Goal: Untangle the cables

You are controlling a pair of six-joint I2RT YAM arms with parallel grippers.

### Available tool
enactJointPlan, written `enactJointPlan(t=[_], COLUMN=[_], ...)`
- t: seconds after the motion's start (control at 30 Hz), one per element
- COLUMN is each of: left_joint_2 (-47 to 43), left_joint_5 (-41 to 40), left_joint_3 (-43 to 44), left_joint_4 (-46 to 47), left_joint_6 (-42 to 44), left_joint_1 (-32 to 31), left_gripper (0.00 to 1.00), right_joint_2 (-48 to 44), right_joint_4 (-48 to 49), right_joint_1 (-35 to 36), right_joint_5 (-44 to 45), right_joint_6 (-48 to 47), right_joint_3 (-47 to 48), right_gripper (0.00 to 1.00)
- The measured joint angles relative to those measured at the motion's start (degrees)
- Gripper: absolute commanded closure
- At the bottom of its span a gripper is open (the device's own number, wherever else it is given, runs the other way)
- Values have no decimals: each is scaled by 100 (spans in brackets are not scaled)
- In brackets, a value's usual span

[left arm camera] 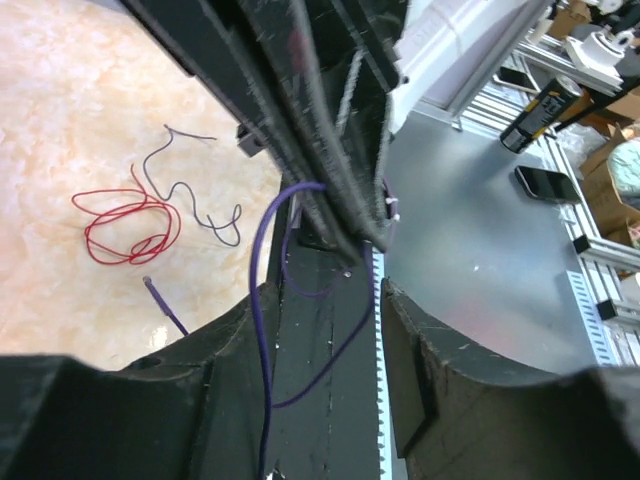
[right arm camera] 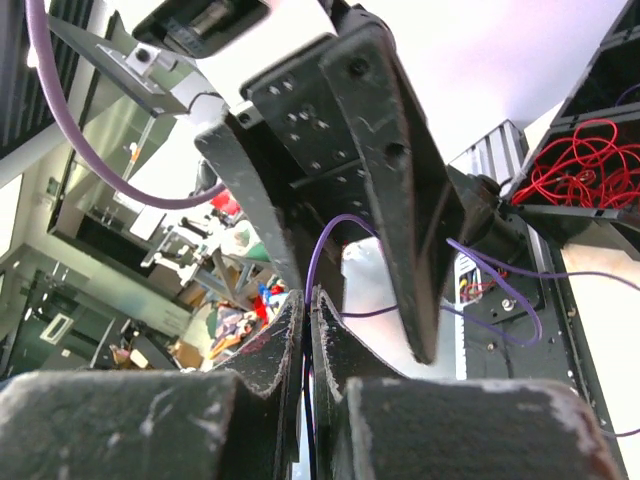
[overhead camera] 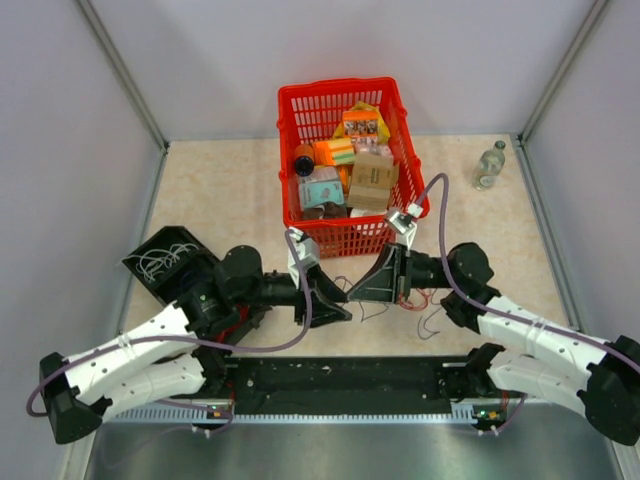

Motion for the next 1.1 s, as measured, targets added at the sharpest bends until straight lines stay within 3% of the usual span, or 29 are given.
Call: enactJointPlan(t=[0.03, 0.07, 0.1, 0.17, 0.2, 0.27, 0.3, 0.33, 0.4, 0.5, 0.63, 0.8, 0.93, 1.1], left_joint_2=[39, 109, 188, 289, 289, 186, 92, 4, -151, -256, -424, -520, -544, -72], left_joint_5=[-48, -120, -168, -299, -433, -723, -944, -1167, -1864, -3012, -4103, -5088, -5243, -4489], left_joint_3=[24, 61, 103, 164, 166, 166, 166, 175, 326, 581, 625, 754, 975, 1539], left_joint_4=[-37, -79, -114, -247, -321, -435, -546, -682, -1235, -2111, -3344, -4948, -5235, -4846], left_joint_6=[13, 22, 33, 17, 57, 74, 61, 48, -94, -452, -1060, -1709, -1703, -1381], left_joint_1=[2, -2, -2, -2, -7, -28, -31, -28, -28, 0, 302, 1794, 3056, 4806], left_gripper=[57, 68, 97, 100, 100, 100, 100, 100, 100, 100, 100, 100, 100, 100], right_joint_2=[0, -2, -2, -2, -2, -13, -79, -184, -551, -1156, -1497, -1329, -1320, -1355], right_joint_4=[42, 59, 87, 109, 87, -133, -553, -1049, -2323, -3829, -4946, -5858, -6166, -6341], right_joint_1=[0, 0, -2, -4, -4, -7, -7, -7, -15, -68, -197, -247, -256, -256], right_joint_5=[46, 85, 129, 223, 262, 328, 433, 599, 1263, 2404, 3418, 4046, 4186, 4304], right_joint_6=[55, 87, 127, 168, 164, 57, -105, -315, -940, -1700, -2387, -2938, -3226, -3475], right_joint_3=[39, 61, 81, 96, 103, 153, 251, 367, 682, 1043, 1202, 1215, 1215, 1215], right_gripper=[100, 100, 100, 100, 95, 56, 44, 35, 27, 25, 25, 25, 25, 25])
